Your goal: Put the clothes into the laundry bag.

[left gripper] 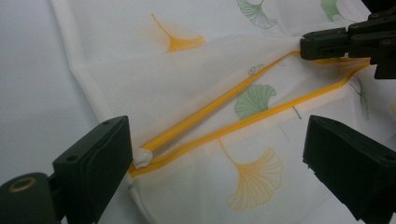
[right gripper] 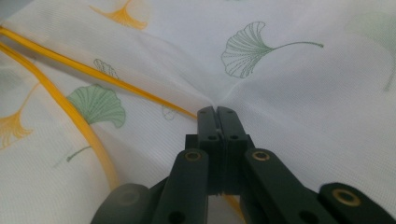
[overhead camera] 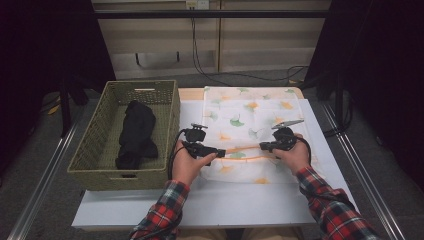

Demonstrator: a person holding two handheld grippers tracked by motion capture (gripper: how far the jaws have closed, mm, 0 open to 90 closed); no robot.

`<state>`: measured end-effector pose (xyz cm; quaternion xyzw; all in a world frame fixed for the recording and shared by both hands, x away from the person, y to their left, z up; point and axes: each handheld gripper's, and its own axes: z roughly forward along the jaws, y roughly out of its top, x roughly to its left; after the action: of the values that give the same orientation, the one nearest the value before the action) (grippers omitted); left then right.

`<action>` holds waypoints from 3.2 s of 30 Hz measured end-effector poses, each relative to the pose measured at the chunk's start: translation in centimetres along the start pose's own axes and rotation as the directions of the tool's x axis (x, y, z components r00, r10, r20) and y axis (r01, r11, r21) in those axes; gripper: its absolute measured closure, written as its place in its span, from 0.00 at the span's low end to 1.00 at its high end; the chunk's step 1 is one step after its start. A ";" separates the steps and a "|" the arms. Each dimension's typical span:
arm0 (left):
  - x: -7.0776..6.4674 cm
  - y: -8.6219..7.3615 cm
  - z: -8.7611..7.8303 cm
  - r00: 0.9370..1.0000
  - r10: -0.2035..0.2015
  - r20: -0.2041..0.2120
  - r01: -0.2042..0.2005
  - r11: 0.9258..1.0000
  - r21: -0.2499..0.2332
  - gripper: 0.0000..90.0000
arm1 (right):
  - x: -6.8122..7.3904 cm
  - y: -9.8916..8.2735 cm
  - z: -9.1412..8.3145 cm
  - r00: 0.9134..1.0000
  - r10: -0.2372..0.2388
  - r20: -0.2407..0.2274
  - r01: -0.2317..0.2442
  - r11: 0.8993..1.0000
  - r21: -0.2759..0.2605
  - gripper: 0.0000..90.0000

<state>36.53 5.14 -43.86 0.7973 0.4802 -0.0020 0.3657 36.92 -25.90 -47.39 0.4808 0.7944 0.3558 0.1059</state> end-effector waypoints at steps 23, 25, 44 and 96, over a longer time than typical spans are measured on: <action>0.1 0.3 -0.1 1.000 -0.005 -0.018 0.005 1.000 -0.004 0.02 | -0.3 1.9 -2.0 1.000 0.023 -0.002 -0.023 0.998 -0.050 1.00; 0.1 0.3 -0.1 1.000 -0.002 -0.012 0.002 1.000 -0.002 0.02 | -0.3 2.0 -2.2 1.000 0.023 -0.002 -0.023 0.998 -0.052 1.00; 0.2 0.4 0.0 1.000 -0.003 -0.017 0.003 1.000 0.008 0.02 | -0.5 3.2 -3.1 1.000 0.025 0.007 -0.025 0.997 -0.076 1.00; 0.2 0.5 0.0 1.000 0.011 -0.004 -0.010 1.000 0.007 0.02 | -0.4 6.7 -5.3 1.000 0.004 0.020 0.000 0.988 -0.153 1.00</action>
<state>36.98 5.19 -43.66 0.8011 0.4768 -0.0001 0.3617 39.07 -26.81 -39.14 0.4756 0.7632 0.4108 0.1501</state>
